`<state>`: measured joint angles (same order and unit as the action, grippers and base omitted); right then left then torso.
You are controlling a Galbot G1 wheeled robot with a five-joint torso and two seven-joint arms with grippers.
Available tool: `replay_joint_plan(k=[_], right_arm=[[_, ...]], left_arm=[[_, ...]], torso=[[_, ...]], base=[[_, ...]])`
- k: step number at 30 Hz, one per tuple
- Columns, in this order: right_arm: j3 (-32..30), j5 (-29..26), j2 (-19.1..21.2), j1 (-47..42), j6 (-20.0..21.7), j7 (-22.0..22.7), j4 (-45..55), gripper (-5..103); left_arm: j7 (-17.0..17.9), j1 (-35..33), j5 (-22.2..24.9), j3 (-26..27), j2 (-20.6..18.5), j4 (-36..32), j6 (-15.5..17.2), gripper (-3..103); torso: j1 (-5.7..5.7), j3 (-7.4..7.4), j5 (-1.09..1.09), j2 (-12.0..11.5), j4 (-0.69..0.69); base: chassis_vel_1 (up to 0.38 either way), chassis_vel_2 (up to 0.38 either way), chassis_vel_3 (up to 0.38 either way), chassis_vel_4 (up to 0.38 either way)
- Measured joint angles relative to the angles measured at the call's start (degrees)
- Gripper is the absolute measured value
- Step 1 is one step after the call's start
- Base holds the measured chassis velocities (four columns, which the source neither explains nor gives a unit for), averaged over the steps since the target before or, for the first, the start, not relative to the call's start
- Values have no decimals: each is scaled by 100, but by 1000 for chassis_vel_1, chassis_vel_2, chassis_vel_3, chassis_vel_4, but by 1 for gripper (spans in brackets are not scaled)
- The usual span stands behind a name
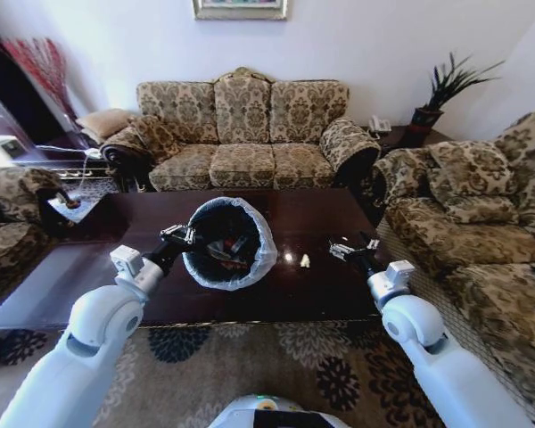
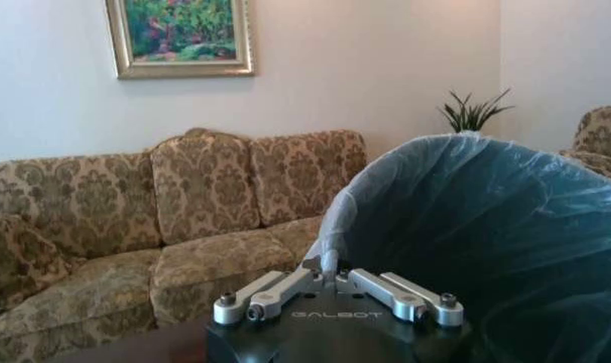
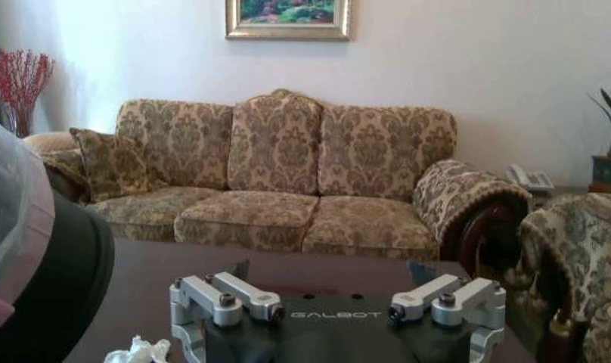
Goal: Move to the front of the table and place the trash on the table into the trash bin.
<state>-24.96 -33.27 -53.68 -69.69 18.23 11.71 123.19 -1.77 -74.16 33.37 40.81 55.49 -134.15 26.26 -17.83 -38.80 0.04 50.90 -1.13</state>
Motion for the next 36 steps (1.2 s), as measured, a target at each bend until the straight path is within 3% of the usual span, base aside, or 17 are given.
replay_joint_plan(k=[3,4,7,14,36], right_arm=[[2,-1,0,0,0,0,1,100],[3,-2,0,1,0,0,3,100],[6,-3,-1,3,0,0,5,100],[6,-5,0,4,1,2,7,100],[7,-8,0,5,2,4,10,100]], left_arm=[[1,1,0,2,-2,0,0,0],[2,0,0,3,-2,0,0,0],[16,1,-5,10,-4,1,0,0],[9,0,-4,8,-3,0,0,0],[6,0,-2,2,-3,6,4,0]], torso=[[1,0,-6,0,-2],[1,0,-17,0,-4],[1,0,-6,0,-11],[0,0,-2,0,-3],[1,0,-6,0,-4]], base=[[0,0,0,0],[60,42,-32,-22],[80,87,-35,-37],[24,9,-1,-11],[0,0,0,0]])
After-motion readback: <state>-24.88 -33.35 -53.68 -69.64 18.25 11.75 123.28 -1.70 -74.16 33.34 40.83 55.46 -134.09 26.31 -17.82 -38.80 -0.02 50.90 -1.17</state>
